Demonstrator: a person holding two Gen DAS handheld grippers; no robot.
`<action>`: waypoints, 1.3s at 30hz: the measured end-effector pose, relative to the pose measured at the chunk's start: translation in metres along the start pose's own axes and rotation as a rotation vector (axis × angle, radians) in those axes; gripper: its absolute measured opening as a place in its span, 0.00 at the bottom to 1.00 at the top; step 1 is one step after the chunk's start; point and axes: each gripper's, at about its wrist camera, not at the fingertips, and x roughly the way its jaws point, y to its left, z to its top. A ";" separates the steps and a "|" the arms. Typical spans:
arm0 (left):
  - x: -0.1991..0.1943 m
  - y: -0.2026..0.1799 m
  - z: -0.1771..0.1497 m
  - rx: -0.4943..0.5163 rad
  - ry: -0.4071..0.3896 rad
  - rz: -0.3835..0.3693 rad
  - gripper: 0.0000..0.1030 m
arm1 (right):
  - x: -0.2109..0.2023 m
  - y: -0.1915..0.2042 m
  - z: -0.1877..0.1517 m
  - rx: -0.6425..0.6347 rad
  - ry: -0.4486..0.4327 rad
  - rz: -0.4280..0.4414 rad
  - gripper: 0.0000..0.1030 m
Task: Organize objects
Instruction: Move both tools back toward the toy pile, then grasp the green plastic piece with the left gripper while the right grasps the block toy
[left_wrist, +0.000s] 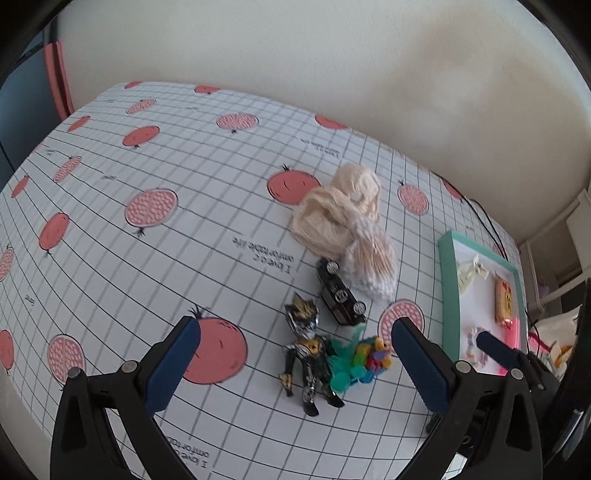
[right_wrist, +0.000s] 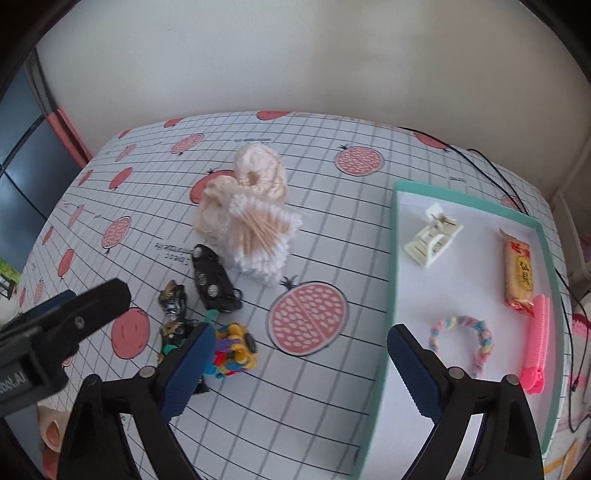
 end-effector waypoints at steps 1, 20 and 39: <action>0.003 -0.001 -0.001 -0.002 0.012 0.000 1.00 | 0.001 -0.003 -0.001 0.003 0.006 -0.003 0.90; 0.032 -0.031 -0.023 0.003 0.128 -0.067 0.45 | 0.003 -0.031 -0.009 0.040 0.045 -0.016 0.82; 0.031 -0.027 -0.020 -0.008 0.107 -0.069 0.11 | 0.010 -0.011 -0.008 0.011 0.064 0.050 0.80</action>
